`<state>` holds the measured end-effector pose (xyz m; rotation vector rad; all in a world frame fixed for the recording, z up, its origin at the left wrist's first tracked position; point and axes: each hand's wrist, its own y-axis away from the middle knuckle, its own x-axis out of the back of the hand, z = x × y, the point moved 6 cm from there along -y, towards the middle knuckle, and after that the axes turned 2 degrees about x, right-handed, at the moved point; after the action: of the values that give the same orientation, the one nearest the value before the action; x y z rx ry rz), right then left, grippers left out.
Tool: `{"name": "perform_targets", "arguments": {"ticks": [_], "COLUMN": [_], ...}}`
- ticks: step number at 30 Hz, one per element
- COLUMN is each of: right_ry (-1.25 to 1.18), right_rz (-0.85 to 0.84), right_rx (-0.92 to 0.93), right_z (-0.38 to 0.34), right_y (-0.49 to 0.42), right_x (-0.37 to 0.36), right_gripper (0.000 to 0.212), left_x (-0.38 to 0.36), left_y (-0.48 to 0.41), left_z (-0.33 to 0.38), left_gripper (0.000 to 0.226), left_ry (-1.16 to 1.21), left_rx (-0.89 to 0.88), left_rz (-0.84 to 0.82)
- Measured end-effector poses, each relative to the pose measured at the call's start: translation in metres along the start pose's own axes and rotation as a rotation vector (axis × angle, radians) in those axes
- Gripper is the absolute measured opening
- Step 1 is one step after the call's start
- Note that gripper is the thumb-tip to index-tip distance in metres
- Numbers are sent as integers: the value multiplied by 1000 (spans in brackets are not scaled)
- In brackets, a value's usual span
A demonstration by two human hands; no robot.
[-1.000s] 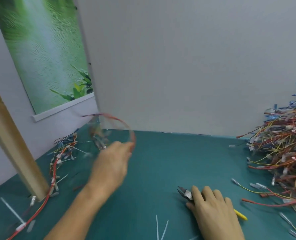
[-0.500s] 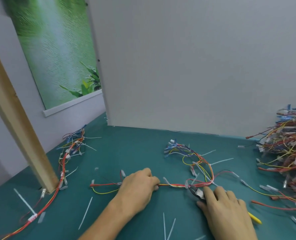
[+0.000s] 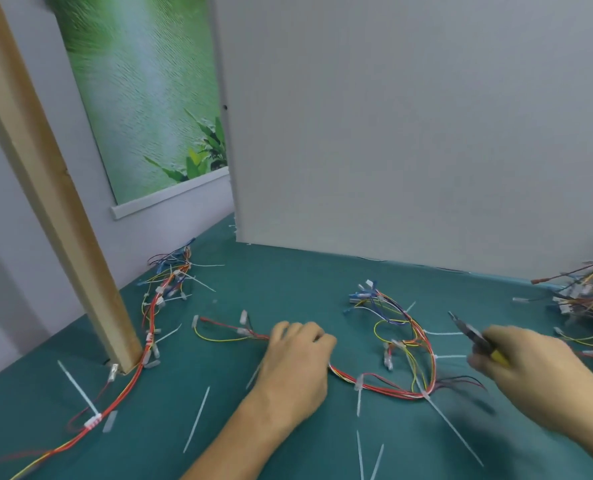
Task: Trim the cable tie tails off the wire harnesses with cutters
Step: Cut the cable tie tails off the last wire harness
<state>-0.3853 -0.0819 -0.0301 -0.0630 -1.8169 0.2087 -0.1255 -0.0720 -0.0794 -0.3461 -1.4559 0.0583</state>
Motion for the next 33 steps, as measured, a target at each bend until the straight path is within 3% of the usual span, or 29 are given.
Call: {"name": "perform_targets", "arguments": {"ticks": [3, 8, 13, 20, 24, 26, 30, 33], "right_ry": [-48, 10, 57, -359, -241, -217, -127, -58], "right_rz": [57, -31, -133, -106, -253, -228, -27, 11], "right_rx": [-2, -22, -173, -396, -377, -348, -319, -302], "right_z": [-19, -35, -19, 29, 40, 45, 58, 59], "right_y": [-26, -54, -53, -24, -2, -1, -11, -19], "right_x": [-17, -57, -71, -32, -36, -32, -10, -8], "right_gripper": [33, 30, 23, 24, 34, 34, 27, 21], "left_x": [-8, -8, -7, 0, -11, -4, 33, 42], "left_y": [3, 6, 4, -3, -5, -6, -3, 0], "left_z": [20, 29, 27, 12, 13, 11, -11, -42], "left_gripper": [27, 31, 30, 33, 39, 38, 40, 20], "left_ry": [113, 80, 33, 102, 111, 115, 244, 315], "left_rx": [-124, -231, -185, -90, -134, -131, 105, 399], "left_rz": [-54, -42, -48, 91, 31, 92, 420, 393]}}
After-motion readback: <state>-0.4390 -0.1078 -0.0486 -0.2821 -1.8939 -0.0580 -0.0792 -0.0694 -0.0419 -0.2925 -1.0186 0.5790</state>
